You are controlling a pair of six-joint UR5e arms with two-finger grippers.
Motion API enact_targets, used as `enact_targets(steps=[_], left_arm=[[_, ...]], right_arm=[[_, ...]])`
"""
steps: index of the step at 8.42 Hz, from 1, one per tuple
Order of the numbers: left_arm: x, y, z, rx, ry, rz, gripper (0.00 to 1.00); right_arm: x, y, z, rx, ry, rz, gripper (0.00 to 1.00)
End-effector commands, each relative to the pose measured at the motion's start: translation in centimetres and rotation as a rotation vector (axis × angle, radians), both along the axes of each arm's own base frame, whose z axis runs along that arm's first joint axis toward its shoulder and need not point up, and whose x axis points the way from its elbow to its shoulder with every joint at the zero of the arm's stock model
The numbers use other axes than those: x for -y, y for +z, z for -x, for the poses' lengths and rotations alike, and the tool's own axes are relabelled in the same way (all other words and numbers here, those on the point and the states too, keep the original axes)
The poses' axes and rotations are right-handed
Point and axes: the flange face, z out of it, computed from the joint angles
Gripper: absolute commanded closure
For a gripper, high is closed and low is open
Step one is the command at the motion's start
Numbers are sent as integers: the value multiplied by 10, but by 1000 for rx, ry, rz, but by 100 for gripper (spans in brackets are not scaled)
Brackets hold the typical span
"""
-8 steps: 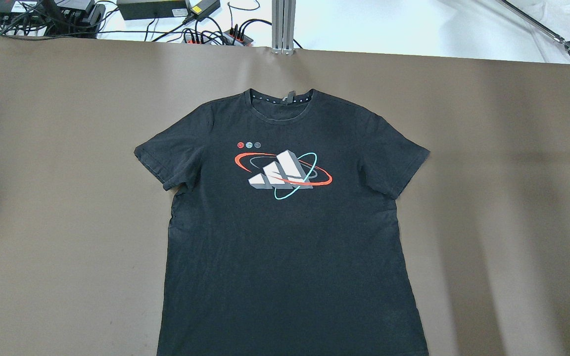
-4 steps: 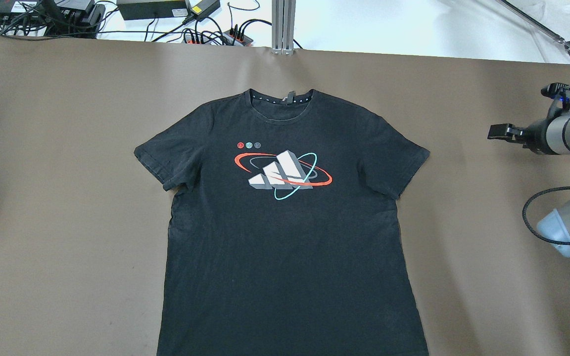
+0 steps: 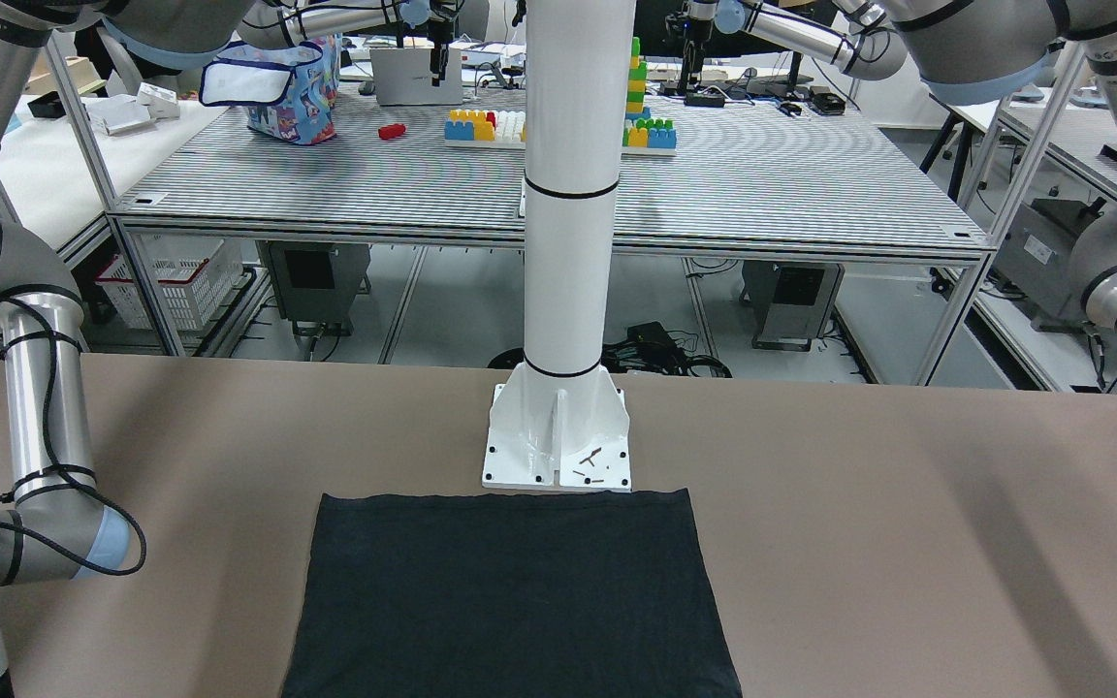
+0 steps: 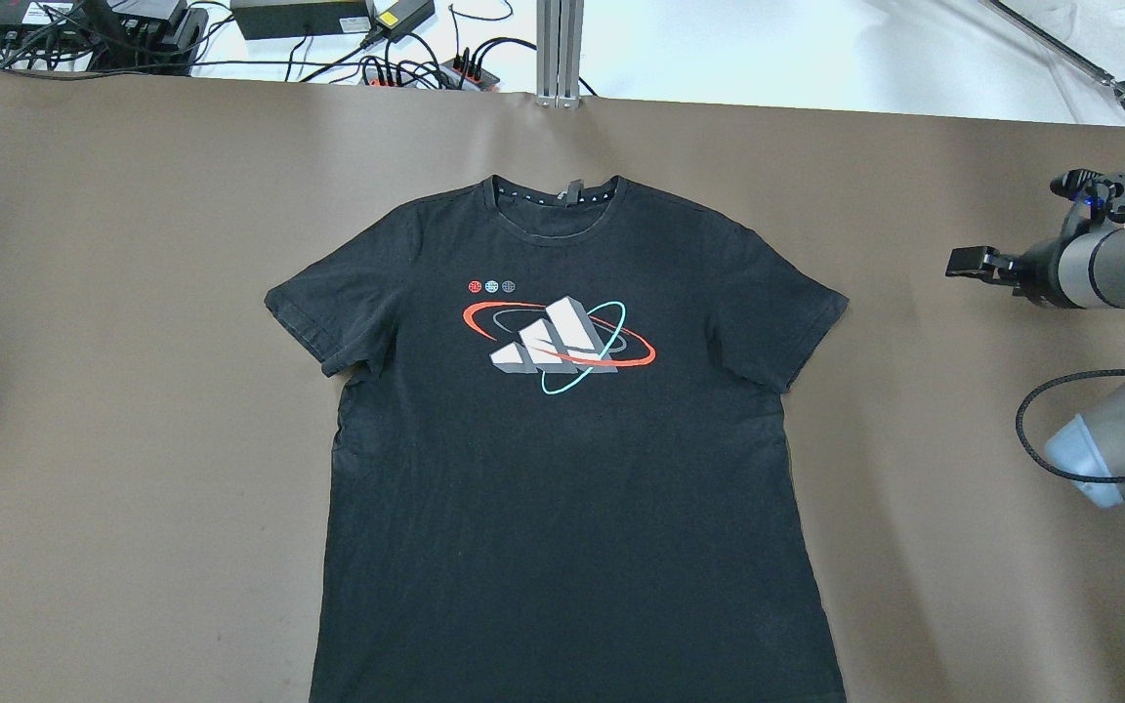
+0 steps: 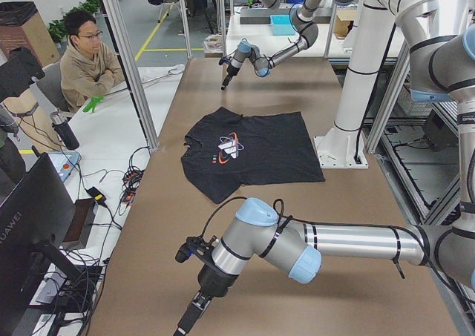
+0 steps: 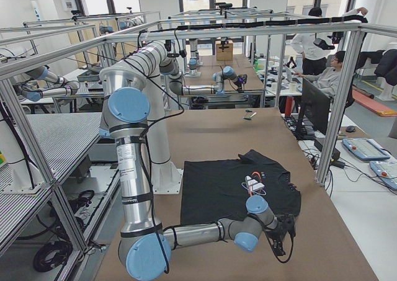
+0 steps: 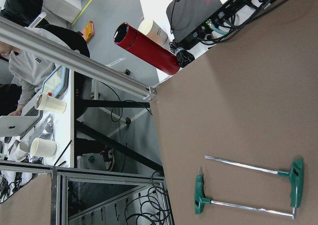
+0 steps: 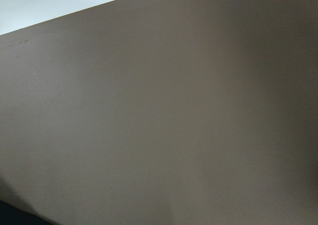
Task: Fold clothes
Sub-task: 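Move the right gripper toward the shirt shoulder nearest it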
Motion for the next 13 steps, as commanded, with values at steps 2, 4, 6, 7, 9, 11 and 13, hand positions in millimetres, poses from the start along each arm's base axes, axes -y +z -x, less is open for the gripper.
enact_targets(steps=[2, 4, 6, 7, 9, 11, 13], left_arm=[[3, -4, -5, 1, 9, -7, 0], [3, -4, -6, 0, 9, -7, 0], [5, -4, -6, 2, 11, -6, 0], [5, -4, -6, 2, 10, -7, 0], [6, -4, -6, 3, 11, -7, 0], [6, -4, -6, 2, 10, -7, 0], [5, -4, -6, 0, 9, -7, 0]], right_arm=[[-3, -9, 73, 94, -43, -61, 6], [19, -15, 91, 86, -41, -56, 16], [22, -13, 92, 76, -30, -54, 29], [22, -12, 92, 73, -31, -52, 32], [21, -9, 91, 67, -34, -52, 33], [22, -5, 92, 61, -35, -47, 37], [22, -4, 92, 59, -35, -44, 62]])
